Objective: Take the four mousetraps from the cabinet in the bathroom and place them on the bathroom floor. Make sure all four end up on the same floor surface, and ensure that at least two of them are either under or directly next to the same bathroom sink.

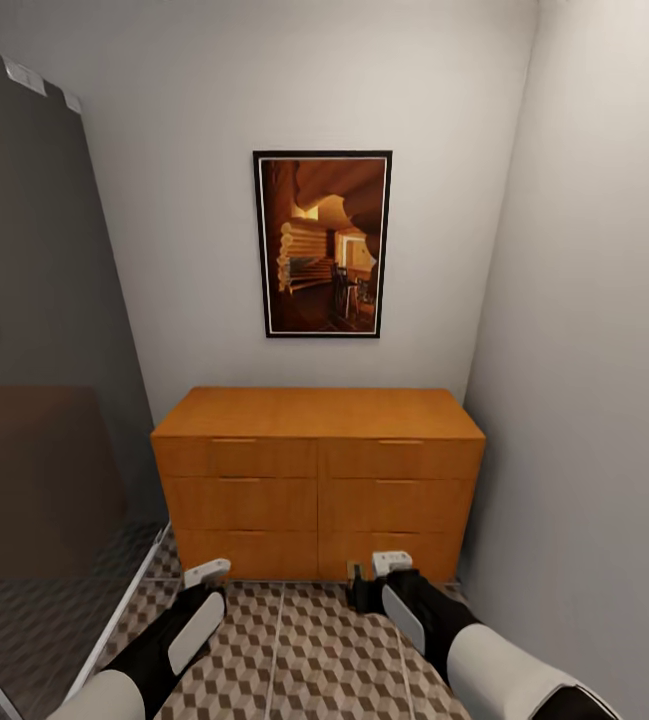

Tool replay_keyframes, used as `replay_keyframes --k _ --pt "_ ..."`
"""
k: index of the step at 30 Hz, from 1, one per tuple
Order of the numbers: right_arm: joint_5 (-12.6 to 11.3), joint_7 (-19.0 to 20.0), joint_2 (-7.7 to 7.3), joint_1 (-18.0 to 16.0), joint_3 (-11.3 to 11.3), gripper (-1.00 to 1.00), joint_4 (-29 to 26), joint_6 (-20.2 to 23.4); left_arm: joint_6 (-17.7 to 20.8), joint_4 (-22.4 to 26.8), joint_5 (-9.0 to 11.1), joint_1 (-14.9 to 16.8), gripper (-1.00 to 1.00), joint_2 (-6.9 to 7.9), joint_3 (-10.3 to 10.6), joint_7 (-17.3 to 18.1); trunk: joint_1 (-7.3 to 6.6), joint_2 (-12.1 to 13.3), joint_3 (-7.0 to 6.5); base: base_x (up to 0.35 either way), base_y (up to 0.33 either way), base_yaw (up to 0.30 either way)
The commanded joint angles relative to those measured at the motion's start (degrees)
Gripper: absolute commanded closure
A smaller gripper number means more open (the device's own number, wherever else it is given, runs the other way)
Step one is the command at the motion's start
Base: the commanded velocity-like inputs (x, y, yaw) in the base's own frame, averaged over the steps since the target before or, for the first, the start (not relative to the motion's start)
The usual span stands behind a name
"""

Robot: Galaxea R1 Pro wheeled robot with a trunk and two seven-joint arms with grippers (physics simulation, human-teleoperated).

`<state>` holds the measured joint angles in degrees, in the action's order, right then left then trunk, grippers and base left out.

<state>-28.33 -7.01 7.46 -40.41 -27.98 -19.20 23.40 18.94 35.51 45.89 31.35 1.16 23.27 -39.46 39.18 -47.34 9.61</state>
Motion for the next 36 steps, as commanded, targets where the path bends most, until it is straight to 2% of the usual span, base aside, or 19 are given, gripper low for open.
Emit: replay_keyframes --k 1,9,19,24,31,36 --pt "-0.8 -0.5 -0.06 0.1 -0.5 1.0 -0.1 -0.1 0.1 -0.2 -0.1 0.1 1.0 0.09 0.5 -0.2 -0.21 0.3 -0.09 0.0 0.0 0.0" --pt "-0.7 -0.3 -0.25 0.7 -0.7 1.0 0.3 -1.1 -3.3 -1.3 -0.5 0.0 1.0 0.38 0.5 2.9 -1.97 3.6 -1.37 0.0 0.0 0.064" --pt "-0.7 -0.4 -0.18 0.8 -0.8 1.0 0.5 -1.4 -4.5 -1.6 -0.4 0.0 1.0 0.49 0.5 3.8 -4.17 7.6 -2.6 0.0 0.0 0.188" --pt "-0.7 -0.4 -0.17 0.9 -0.8 1.0 0.6 -1.5 -4.6 -1.5 -0.5 0.0 1.0 0.47 0.6 3.9 -4.17 7.6 -2.29 0.0 0.0 0.207" --pt "-0.7 -0.4 -0.13 0.9 -0.8 1.0 0.6 -1.5 -4.5 -1.5 -0.5 0.0 1.0 0.46 0.5 3.9 -5.7 10.4 -3.1 0.0 0.0 0.209" --pt "-0.7 -0.4 -0.06 0.9 -1.0 1.0 0.6 -1.6 -4.5 -1.5 -0.4 0.0 1.0 0.5 0.5 3.9 -5.7 10.4 -2.78 0.0 0.0 0.209"
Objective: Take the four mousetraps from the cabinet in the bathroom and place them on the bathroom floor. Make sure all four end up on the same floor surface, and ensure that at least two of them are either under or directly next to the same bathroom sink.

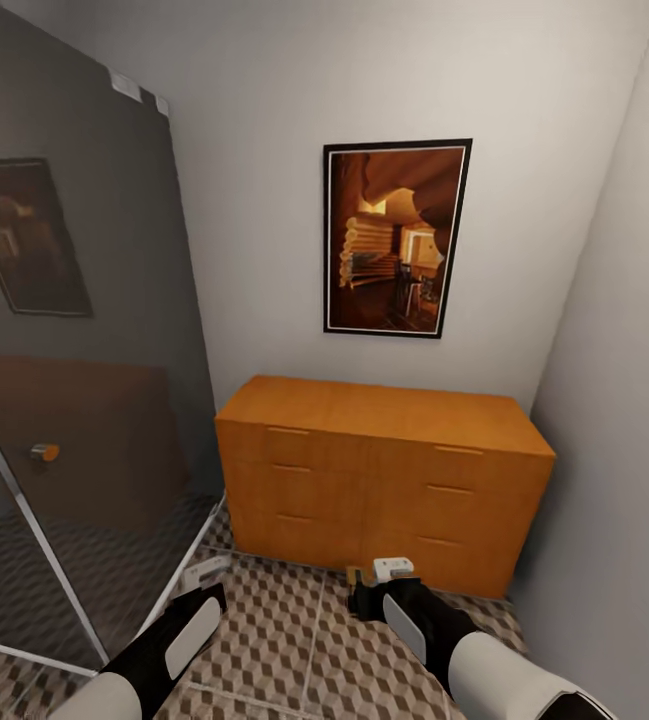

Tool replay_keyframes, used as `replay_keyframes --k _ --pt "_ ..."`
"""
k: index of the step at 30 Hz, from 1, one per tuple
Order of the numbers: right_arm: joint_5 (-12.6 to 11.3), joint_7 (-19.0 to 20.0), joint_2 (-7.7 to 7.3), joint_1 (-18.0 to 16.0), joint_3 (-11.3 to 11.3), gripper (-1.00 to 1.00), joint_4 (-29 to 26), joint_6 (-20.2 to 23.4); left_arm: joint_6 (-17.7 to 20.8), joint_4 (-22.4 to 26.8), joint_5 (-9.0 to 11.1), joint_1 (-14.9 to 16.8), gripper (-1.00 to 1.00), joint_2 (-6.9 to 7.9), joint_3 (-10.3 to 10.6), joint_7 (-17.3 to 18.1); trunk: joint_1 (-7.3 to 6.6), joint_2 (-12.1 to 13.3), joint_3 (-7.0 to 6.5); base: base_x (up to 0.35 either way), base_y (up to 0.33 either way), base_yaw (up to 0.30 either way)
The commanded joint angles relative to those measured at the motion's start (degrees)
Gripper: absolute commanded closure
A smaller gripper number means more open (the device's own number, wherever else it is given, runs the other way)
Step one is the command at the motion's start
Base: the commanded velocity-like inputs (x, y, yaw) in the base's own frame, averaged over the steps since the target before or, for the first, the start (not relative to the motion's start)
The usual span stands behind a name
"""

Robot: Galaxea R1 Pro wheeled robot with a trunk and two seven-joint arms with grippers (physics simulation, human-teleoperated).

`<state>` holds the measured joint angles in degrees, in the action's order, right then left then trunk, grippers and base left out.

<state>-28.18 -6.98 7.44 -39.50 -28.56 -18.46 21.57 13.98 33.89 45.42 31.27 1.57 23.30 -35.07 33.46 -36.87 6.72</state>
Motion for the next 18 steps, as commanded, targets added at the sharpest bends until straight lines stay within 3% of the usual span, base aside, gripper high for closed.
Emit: replay_keyframes --k 1,8,18 --pt "-0.8 -0.5 -0.04 -0.1 -0.5 1.0 -0.1 0.0 0.4 0.1 0.0 0.1 1.0 0.09 0.5 -0.5 0.02 -0.1 0.17 0.0 0.0 0.209" --pt "-0.9 -0.4 0.08 0.0 -1.1 1.0 -0.1 -1.5 0.4 0.1 -0.1 0.0 1.0 0.12 0.5 -0.5 0.02 -0.1 0.62 -0.027 0.01 0.209" --pt "-0.9 -0.4 0.19 0.0 -1.2 1.0 -0.1 -1.9 0.4 0.1 -0.2 -0.1 1.0 0.11 0.5 -0.5 0.02 -0.1 1.25 -0.185 0.128 0.209"
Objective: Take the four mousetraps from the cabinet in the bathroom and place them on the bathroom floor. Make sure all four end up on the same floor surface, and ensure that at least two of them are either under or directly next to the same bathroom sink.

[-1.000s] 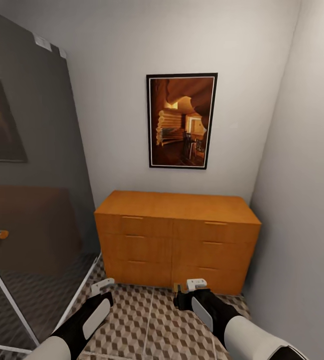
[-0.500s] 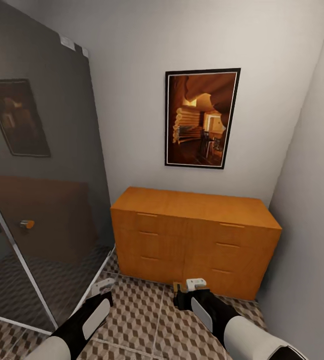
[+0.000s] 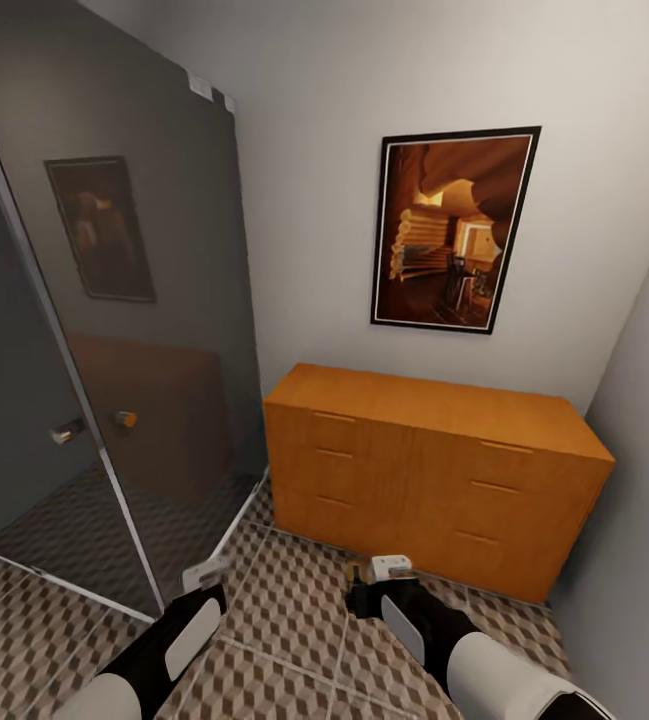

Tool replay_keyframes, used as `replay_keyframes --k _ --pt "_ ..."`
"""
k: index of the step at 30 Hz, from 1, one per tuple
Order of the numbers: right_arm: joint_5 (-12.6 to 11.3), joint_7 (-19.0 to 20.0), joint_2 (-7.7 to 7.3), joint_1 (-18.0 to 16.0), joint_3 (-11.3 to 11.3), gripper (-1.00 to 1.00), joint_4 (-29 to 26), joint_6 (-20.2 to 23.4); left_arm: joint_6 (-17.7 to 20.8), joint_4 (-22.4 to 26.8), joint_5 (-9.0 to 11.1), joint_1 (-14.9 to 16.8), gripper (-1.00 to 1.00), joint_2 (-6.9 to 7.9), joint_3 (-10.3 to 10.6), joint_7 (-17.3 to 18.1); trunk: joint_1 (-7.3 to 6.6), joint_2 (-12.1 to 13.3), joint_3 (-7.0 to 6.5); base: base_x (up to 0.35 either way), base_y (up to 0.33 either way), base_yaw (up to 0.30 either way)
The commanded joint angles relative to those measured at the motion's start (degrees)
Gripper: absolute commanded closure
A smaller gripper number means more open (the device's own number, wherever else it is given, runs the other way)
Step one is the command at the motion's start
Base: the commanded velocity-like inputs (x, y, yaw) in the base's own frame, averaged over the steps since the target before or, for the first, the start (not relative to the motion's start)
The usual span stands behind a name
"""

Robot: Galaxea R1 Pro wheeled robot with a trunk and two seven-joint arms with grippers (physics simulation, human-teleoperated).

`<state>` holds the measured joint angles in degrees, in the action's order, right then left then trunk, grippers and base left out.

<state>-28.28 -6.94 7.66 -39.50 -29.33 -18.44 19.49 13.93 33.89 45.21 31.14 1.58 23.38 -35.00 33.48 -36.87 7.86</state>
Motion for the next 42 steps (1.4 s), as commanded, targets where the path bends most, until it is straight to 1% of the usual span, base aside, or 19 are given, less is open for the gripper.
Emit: replay_keyframes --k 1,8,16,25,31,42 --pt "-0.8 -0.4 -0.03 -0.1 -0.5 1.0 -0.1 0.2 0.4 0.1 0.1 0.1 1.0 0.09 0.5 -0.5 0.0 -0.1 0.17 -0.21 0.135 0.209" --pt "-0.8 -0.4 0.11 -0.1 -0.5 1.0 -0.1 0.2 0.4 0.1 0.1 0.1 1.0 0.09 0.4 -0.5 0.0 -0.1 0.61 -0.215 0.135 0.209" --pt "-0.9 -0.4 0.21 0.0 -0.5 1.0 -0.1 0.1 0.4 0.1 0.5 0.1 1.0 0.15 0.4 -0.4 0.0 -0.1 1.09 -0.129 0.166 0.22" --pt "-0.9 -0.5 0.26 0.0 -1.4 1.0 -0.1 0.1 0.4 0.1 0.7 0.1 1.0 0.17 0.4 -0.2 0.0 -0.1 1.57 -0.031 0.262 0.236" --pt "-0.9 -0.5 0.31 0.0 -1.7 1.0 0.0 0.1 0.5 0.0 0.7 0.1 1.0 0.18 0.4 0.5 0.0 -0.1 1.86 -0.004 0.281 0.243" --pt "-0.9 -0.5 0.33 0.2 -2.0 1.0 -0.1 0.0 0.5 0.0 0.7 0.1 1.0 0.18 0.4 0.7 0.0 -0.1 2.27 0.0 0.252 0.259"
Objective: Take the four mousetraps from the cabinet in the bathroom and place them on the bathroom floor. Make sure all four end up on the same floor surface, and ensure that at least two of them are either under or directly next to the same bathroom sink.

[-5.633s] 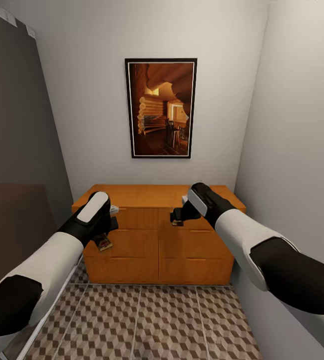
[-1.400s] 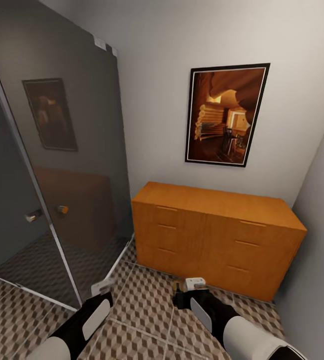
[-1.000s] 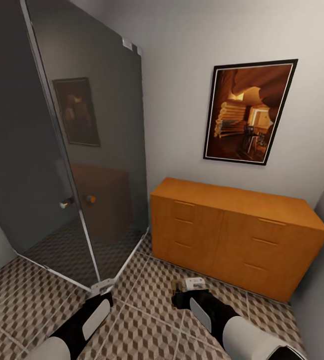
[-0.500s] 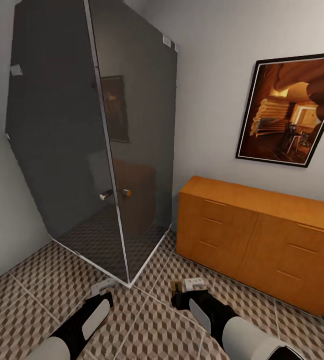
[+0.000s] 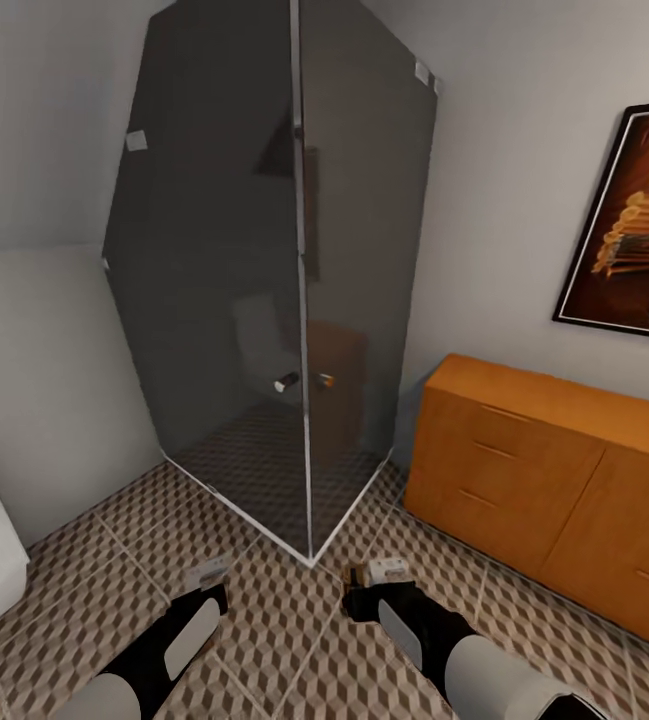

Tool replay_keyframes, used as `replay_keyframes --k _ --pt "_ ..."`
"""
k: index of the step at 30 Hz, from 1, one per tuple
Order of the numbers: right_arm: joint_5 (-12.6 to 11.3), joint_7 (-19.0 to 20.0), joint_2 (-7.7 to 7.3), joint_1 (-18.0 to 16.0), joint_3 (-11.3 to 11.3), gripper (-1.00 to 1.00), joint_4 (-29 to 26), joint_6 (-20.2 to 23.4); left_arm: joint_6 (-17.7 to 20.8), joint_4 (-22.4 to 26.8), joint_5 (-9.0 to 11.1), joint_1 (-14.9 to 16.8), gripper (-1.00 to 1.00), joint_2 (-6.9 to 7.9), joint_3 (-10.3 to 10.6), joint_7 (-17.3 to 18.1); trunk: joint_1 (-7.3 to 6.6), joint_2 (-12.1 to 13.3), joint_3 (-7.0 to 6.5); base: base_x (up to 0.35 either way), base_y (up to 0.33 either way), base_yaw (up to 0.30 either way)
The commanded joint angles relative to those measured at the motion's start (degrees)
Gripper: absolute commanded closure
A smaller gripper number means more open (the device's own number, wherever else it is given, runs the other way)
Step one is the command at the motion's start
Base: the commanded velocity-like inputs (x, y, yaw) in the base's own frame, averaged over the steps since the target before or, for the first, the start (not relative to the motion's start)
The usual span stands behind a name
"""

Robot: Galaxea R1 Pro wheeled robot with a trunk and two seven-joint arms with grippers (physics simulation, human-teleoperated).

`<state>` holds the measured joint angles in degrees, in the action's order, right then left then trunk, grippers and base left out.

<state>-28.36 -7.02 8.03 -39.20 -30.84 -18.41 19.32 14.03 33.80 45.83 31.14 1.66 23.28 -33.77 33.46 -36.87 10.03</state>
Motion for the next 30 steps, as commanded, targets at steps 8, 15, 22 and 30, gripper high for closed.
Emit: replay_keyframes --k 8,15,22,30 --pt "-0.8 -0.5 -0.03 0.1 -1.4 1.0 -0.1 0.2 0.4 0.1 0.0 0.1 1.0 0.1 0.5 -0.5 0.02 -0.1 0.35 0.0 0.051 0.265" --pt "-0.8 -0.5 0.03 0.1 -1.5 1.0 -0.1 0.2 0.4 0.1 -0.1 0.1 1.0 0.1 0.5 -0.5 0.02 -0.1 0.57 0.0 0.008 0.266" --pt "-0.8 -0.5 0.05 0.2 -1.5 1.0 -0.1 0.2 0.4 0.1 -0.2 0.1 1.0 0.08 0.5 -0.5 0.02 -0.1 0.79 0.0 0.001 0.266" --pt "-0.8 -0.5 0.04 0.4 -1.5 1.0 -0.1 0.2 0.4 -0.5 -0.3 0.1 1.0 0.04 0.5 -0.5 0.02 -0.1 0.94 0.0 0.0 0.163"
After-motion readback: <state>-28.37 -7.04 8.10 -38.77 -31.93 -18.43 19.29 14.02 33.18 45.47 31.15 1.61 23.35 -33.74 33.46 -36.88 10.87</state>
